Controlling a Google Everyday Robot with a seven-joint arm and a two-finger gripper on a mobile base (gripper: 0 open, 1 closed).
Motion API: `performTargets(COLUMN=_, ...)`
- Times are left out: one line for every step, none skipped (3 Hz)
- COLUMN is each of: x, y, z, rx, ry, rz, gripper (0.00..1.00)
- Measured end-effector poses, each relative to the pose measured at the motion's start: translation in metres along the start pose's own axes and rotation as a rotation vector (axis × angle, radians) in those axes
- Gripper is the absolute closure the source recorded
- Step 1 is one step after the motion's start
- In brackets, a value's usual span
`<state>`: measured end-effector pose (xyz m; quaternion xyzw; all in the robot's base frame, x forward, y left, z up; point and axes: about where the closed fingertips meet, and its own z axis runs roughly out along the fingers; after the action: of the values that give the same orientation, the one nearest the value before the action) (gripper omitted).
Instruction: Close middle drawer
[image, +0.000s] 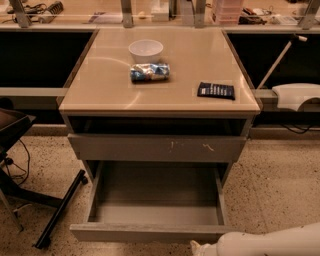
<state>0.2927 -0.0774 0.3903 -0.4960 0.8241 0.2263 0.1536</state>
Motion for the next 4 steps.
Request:
performTargets(x=-0.005, y=-0.038, z=-0.013, rx=0.071, ry=-0.001, rz=0.037, gripper=0.00)
performTargets(x=-0.013, y=-0.078, z=-0.027, rx=0.135, ry=0.002, rz=0.076, gripper=0.00)
performTargets(x=-0.013, y=-0.080, z=-0.028, rx=0.140, ry=-0.001, rz=0.078, gripper=0.00)
performTargets(x=-0.038, y=-0.105, z=-0.042, rx=0.193, ry=-0.008, rz=0.073, gripper=0.00)
